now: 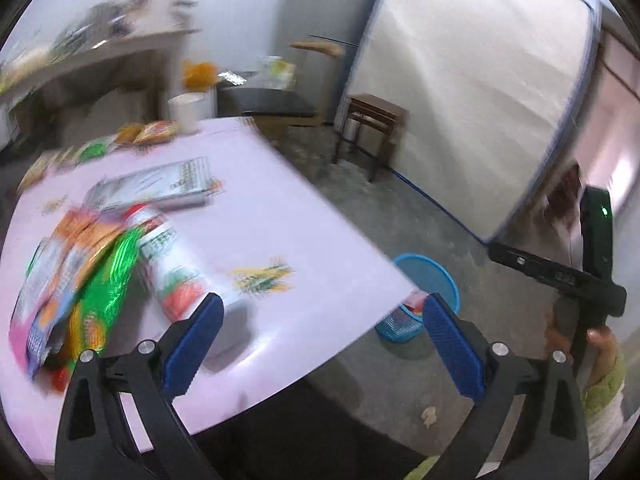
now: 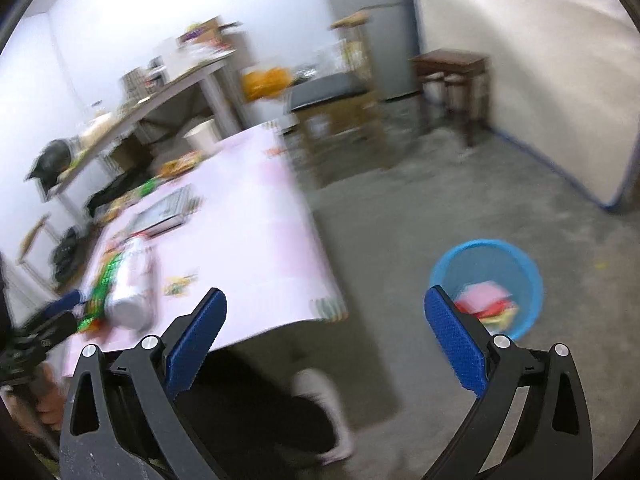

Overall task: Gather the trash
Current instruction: 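Move both open tools back over the table, then grasp the white AD milk bottle around its body with the right tool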

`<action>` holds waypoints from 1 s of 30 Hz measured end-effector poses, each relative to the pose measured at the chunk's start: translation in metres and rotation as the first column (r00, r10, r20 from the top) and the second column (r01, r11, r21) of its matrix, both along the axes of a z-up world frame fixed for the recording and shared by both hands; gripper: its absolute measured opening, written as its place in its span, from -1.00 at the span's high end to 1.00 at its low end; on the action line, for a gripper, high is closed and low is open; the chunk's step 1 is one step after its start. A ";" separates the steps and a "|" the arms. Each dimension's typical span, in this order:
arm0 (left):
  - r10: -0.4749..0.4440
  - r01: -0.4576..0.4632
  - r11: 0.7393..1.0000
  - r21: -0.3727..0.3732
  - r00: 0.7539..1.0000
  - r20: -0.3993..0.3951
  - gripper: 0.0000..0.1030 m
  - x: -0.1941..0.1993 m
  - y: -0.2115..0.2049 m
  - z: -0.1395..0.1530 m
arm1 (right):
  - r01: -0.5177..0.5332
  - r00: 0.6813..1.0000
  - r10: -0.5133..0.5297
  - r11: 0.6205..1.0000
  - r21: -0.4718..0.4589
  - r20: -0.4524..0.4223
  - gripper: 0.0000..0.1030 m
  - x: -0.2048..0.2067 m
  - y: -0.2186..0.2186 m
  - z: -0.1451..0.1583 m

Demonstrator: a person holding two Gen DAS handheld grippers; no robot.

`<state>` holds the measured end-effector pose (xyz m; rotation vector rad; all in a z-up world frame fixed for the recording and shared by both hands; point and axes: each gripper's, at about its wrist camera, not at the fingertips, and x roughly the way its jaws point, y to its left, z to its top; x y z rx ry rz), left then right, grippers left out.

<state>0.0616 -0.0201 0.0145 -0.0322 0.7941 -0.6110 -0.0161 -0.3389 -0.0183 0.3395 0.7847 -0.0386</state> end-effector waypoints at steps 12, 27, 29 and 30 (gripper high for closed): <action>0.055 -0.055 0.987 -0.153 0.998 -0.003 -0.89 -0.007 0.081 -0.019 | -0.373 0.919 0.391 0.900 0.224 -0.043 -0.85 0.078 0.117 0.013; -0.027 0.011 0.974 -0.228 0.997 -0.069 -0.89 0.010 0.099 -0.048 | -0.530 0.743 0.604 0.794 0.298 -0.288 -0.50 0.178 0.222 -0.033; -0.031 0.011 0.971 -0.237 0.996 -0.080 -0.89 0.011 0.100 -0.052 | -0.538 0.723 0.612 0.790 0.294 -0.321 -0.42 0.184 0.228 -0.040; -0.033 0.012 0.970 -0.243 0.996 -0.084 -0.89 0.012 0.101 -0.054 | -0.540 0.713 0.615 0.788 0.295 -0.338 -0.35 0.184 0.230 -0.043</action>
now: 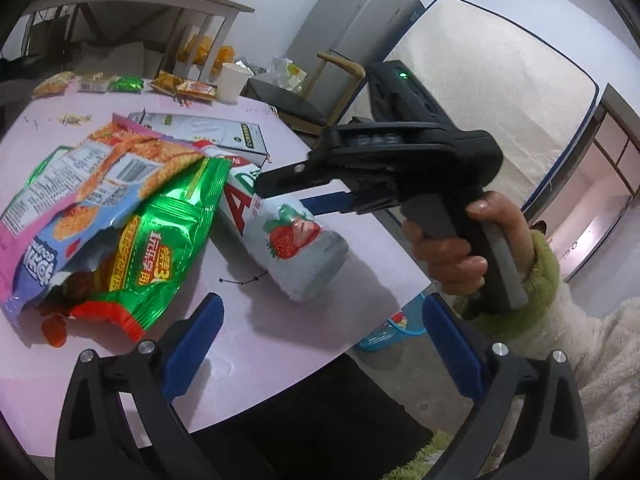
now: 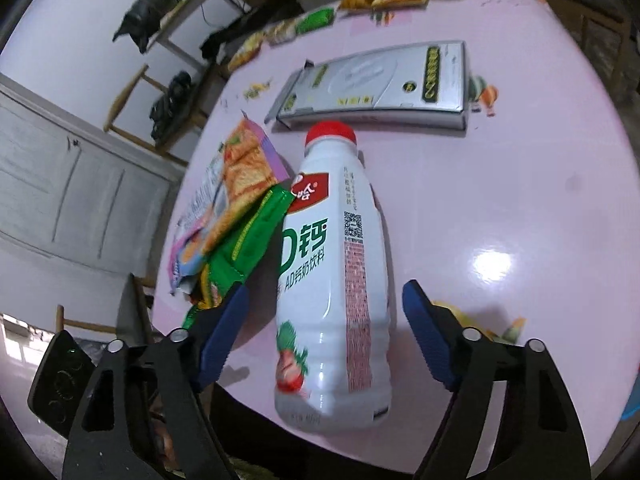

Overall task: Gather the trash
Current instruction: 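Grasp the white AD milk bottle around its body with the right tool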

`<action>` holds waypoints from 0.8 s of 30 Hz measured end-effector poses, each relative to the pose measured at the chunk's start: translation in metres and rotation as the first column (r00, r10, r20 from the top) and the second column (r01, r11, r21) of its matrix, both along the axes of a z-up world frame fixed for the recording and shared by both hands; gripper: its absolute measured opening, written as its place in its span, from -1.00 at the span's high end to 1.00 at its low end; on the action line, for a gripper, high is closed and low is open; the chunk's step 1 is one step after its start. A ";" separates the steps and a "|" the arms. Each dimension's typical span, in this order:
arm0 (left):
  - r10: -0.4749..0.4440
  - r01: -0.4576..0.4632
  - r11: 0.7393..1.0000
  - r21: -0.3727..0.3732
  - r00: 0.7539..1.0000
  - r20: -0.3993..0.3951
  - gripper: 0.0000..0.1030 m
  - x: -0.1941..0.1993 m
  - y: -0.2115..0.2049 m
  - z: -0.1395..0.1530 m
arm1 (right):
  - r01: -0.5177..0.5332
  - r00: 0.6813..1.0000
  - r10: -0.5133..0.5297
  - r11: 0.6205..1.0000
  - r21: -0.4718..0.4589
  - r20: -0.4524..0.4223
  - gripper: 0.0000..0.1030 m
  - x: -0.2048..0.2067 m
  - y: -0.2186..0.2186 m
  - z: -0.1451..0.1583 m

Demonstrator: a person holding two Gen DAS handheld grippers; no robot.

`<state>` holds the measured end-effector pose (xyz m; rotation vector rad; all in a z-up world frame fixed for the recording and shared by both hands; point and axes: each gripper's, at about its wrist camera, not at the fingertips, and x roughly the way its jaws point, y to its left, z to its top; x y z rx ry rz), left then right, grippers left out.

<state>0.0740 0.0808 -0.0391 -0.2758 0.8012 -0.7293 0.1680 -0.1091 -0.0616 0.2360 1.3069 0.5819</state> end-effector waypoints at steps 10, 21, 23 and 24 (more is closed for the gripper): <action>0.007 -0.007 1.000 0.008 1.000 0.006 -0.89 0.004 0.004 -0.004 | 0.039 0.999 -0.039 0.999 -0.020 -0.001 -0.11 -0.006 -0.009 -0.006; 0.017 -0.017 0.999 0.033 1.000 0.008 -0.89 0.000 -0.005 -0.003 | 0.196 0.980 -0.195 0.980 -0.032 0.041 -0.11 -0.048 -0.064 -0.001; 0.011 -0.012 0.999 0.036 1.000 0.013 -0.89 -0.002 -0.009 -0.001 | 0.235 0.971 -0.233 0.972 -0.032 0.054 -0.11 -0.054 -0.075 0.000; 0.006 -0.007 0.999 0.042 1.000 0.016 -0.89 -0.003 -0.012 0.000 | 0.253 0.966 -0.251 0.967 -0.029 0.059 -0.11 -0.057 -0.080 0.001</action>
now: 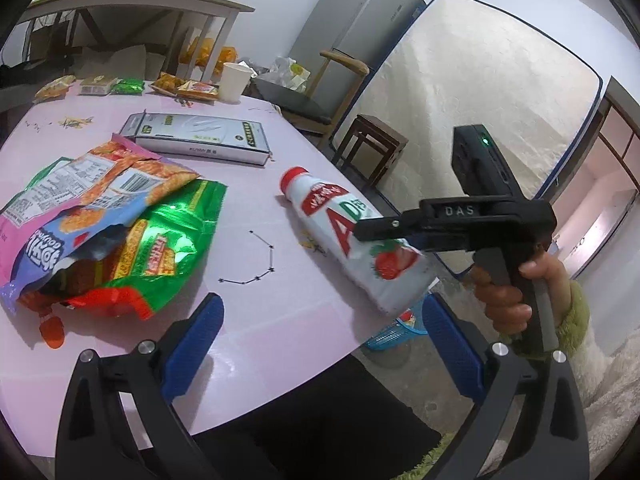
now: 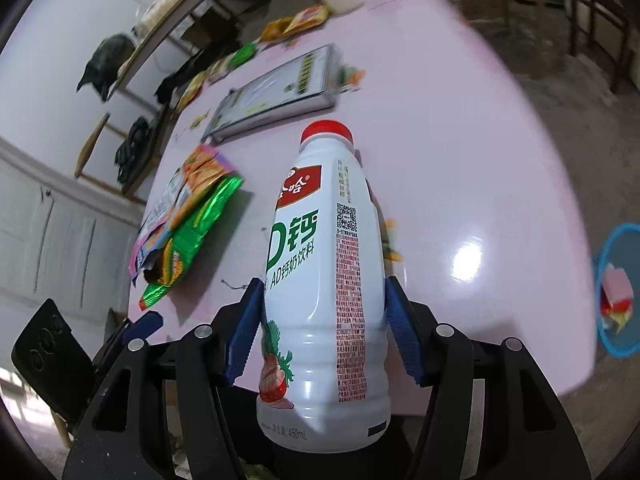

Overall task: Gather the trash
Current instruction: 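Grasp the white AD milk bottle around its body with the right tool, then grasp the silver cable box with the left tool while the right tool holds the bottle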

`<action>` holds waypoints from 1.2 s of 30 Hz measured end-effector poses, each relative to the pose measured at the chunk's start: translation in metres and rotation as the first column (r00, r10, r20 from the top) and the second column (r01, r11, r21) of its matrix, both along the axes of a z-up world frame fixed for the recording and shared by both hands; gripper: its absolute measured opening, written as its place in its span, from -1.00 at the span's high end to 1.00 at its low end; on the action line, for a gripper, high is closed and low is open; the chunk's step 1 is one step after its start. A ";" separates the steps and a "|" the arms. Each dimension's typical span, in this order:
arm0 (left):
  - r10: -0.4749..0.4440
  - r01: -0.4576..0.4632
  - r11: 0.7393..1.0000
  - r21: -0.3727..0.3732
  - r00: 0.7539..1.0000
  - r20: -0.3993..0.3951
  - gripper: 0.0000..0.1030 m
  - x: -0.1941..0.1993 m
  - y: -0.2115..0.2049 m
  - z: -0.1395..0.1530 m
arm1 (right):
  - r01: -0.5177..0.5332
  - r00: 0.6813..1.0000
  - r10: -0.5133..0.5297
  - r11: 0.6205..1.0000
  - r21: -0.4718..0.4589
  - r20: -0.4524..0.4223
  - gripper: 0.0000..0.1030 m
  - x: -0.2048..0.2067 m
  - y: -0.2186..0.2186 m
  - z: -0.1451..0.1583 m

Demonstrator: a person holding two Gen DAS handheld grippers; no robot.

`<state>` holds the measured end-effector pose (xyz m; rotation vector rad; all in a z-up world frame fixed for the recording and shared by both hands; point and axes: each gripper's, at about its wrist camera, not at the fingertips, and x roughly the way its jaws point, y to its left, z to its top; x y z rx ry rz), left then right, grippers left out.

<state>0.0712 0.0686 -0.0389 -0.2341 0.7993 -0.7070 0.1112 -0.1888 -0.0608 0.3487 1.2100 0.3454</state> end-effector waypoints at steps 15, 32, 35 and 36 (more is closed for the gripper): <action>-0.022 0.017 0.994 0.106 0.999 0.050 -0.89 0.014 -0.027 0.043 | 0.057 0.998 -0.057 0.998 -0.010 0.033 -0.18 -0.010 -0.028 0.003; -0.054 0.038 0.925 0.377 0.998 0.031 -0.89 0.164 -0.063 0.100 | 0.011 0.999 -0.013 0.997 0.075 0.038 -0.10 -0.006 -0.054 -0.011; -0.171 0.103 0.821 0.562 0.983 0.069 -0.89 0.187 -0.091 0.079 | 0.011 0.999 -0.015 0.995 0.097 0.041 -0.10 -0.007 -0.063 -0.012; -0.219 0.127 0.770 0.625 0.973 0.072 -0.89 0.195 -0.101 0.067 | 0.010 0.999 -0.015 0.994 0.107 0.043 -0.10 -0.007 -0.065 -0.013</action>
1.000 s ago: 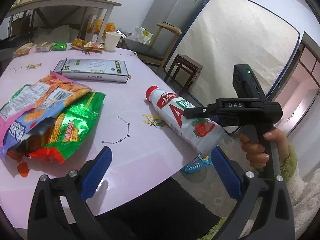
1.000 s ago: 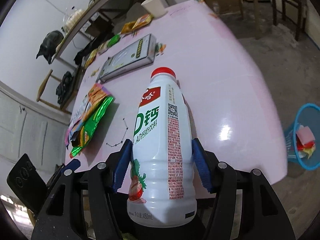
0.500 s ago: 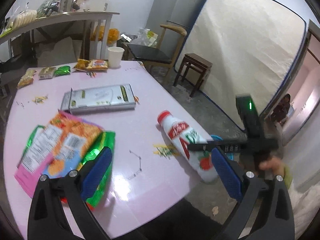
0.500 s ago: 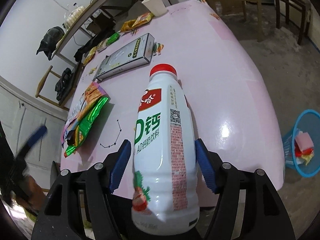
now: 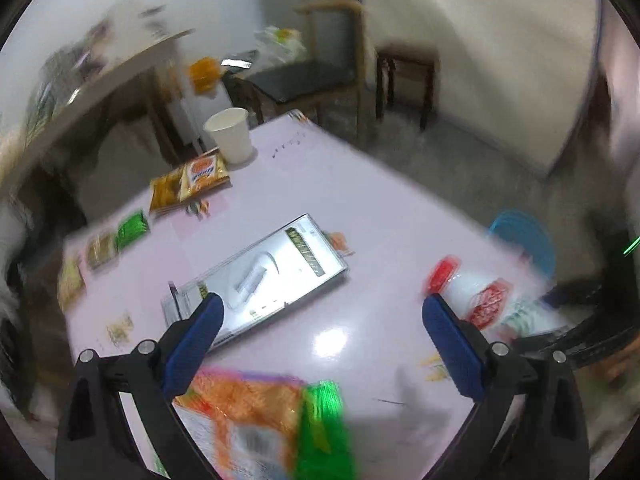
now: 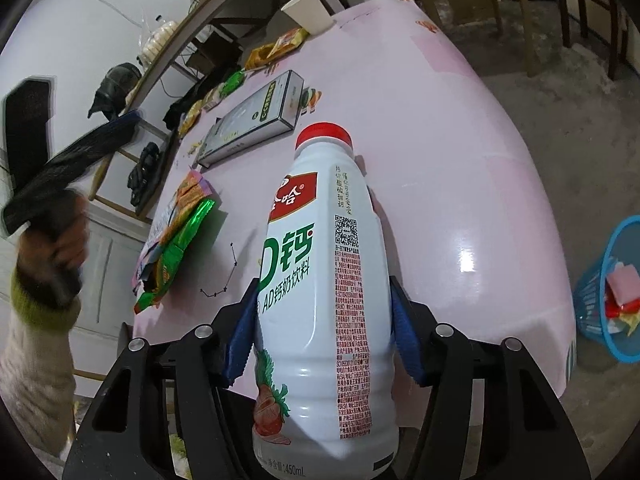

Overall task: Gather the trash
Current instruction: 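Grasp the silver cable box with the left tool while the right tool holds the bottle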

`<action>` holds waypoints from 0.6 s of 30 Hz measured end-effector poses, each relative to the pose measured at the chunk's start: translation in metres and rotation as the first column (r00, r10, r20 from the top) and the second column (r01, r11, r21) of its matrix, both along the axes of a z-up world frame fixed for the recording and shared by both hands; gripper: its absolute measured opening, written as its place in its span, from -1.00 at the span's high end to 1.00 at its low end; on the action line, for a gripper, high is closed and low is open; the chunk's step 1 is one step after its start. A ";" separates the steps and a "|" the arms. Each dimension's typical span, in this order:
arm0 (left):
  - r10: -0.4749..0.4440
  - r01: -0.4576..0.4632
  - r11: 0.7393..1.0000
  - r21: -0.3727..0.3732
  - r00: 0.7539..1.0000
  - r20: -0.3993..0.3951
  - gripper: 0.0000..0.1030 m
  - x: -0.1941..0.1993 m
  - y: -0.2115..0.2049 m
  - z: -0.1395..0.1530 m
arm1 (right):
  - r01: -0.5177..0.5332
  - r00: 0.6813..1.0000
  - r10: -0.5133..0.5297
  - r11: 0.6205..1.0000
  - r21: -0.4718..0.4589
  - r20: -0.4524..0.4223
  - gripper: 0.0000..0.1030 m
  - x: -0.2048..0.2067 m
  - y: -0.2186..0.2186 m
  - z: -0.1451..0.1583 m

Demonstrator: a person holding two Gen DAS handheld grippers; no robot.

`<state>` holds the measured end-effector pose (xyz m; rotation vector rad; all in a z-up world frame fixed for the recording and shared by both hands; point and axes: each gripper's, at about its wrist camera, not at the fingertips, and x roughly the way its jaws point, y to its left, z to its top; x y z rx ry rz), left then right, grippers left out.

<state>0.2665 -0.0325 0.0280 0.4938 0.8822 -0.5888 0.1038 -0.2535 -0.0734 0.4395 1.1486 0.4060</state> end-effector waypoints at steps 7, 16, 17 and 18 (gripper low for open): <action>-0.208 0.212 0.944 0.251 0.977 -0.044 -0.89 0.042 -0.031 -0.070 | 0.005 1.000 -0.005 0.999 0.049 0.006 -0.10 -0.001 -0.006 -0.004; -0.304 0.319 0.896 0.309 0.948 -0.098 -0.92 0.091 -0.038 -0.111 | -0.006 1.000 0.007 0.997 0.082 -0.003 -0.11 0.001 -0.013 -0.006; -0.296 0.313 0.898 0.310 0.950 -0.102 -0.92 0.095 -0.038 -0.111 | -0.005 1.000 0.006 0.996 0.086 -0.005 -0.11 0.001 -0.015 -0.007; -0.281 0.299 0.908 0.293 0.954 -0.103 -0.92 0.103 -0.037 -0.110 | -0.005 1.000 0.006 0.996 0.089 -0.005 -0.11 0.001 -0.015 -0.007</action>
